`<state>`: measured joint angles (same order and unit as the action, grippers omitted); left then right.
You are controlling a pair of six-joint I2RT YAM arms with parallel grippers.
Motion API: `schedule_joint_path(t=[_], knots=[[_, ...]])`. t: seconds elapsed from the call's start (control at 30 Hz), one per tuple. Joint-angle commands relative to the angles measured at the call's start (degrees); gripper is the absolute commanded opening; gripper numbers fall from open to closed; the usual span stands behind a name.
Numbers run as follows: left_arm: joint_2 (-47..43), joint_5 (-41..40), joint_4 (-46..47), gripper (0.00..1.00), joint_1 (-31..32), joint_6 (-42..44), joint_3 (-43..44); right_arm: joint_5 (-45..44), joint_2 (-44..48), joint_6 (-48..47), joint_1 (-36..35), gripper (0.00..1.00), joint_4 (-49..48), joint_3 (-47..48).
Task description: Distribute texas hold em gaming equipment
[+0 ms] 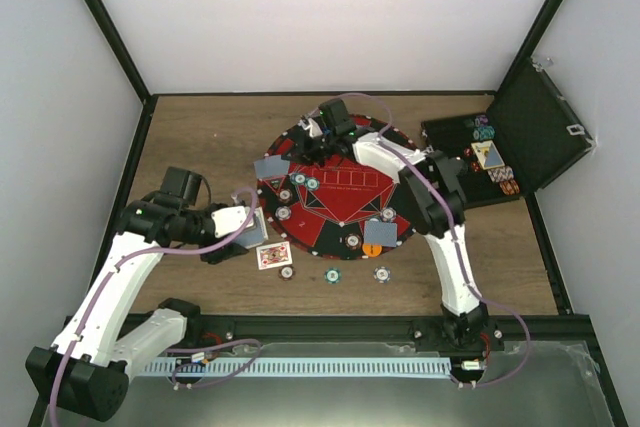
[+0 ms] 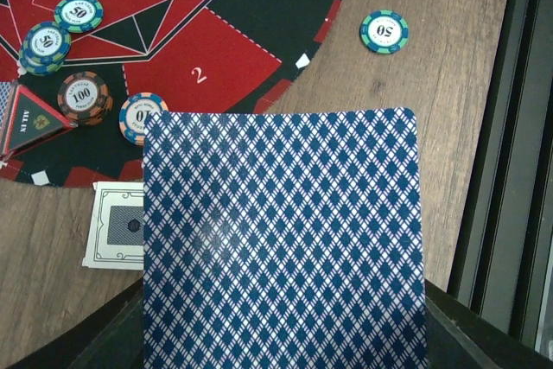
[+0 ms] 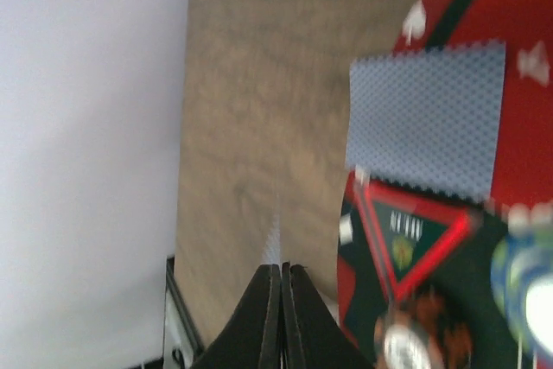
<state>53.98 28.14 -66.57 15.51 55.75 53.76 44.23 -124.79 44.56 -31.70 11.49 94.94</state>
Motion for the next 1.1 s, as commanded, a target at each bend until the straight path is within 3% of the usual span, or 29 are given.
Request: schedule_joint_path(t=[0.0,0.13,0.33,0.43,0.57,0.77,0.9,1.07], knots=[[-1.3,1.1,-1.2,0.04,-0.1,0.8,0.4,-0.7,-10.5,-0.9,0.6,0.01,7.3,15.1],[-2.0,0.9,-1.3,0.04,-0.1,0.9,0.3,-0.8,-15.8,1.5,0.5,0.01,5.6,18.8],[-1.8,1.0,-1.7,0.04,-0.1,1.0,0.4,-1.9,-15.9,0.4,0.3,0.12,6.4,19.1],[-1.7,1.2,-1.6,0.04,-0.1,1.0,0.5,-4.0,-14.0,-2.0,0.3,0.26,8.8,19.2],[-1.5,1.6,-1.5,0.04,-0.1,0.7,0.5,-7.1,-11.5,-4.9,0.4,0.54,12.4,19.9],[-1.8,1.2,-1.6,0.04,-0.1,0.6,0.5,-11.9,-6.9,-8.7,0.4,0.67,18.3,19.7],[-1.6,1.2,-1.4,0.04,-0.1,0.5,0.6,-12.1,0.3,-9.2,0.1,0.74,16.7,12.6],[-1.4,1.2,-0.6,0.04,-0.1,0.4,0.6,-8.6,12.6,-6.0,-2.2,0.82,8.0,-3.4]])
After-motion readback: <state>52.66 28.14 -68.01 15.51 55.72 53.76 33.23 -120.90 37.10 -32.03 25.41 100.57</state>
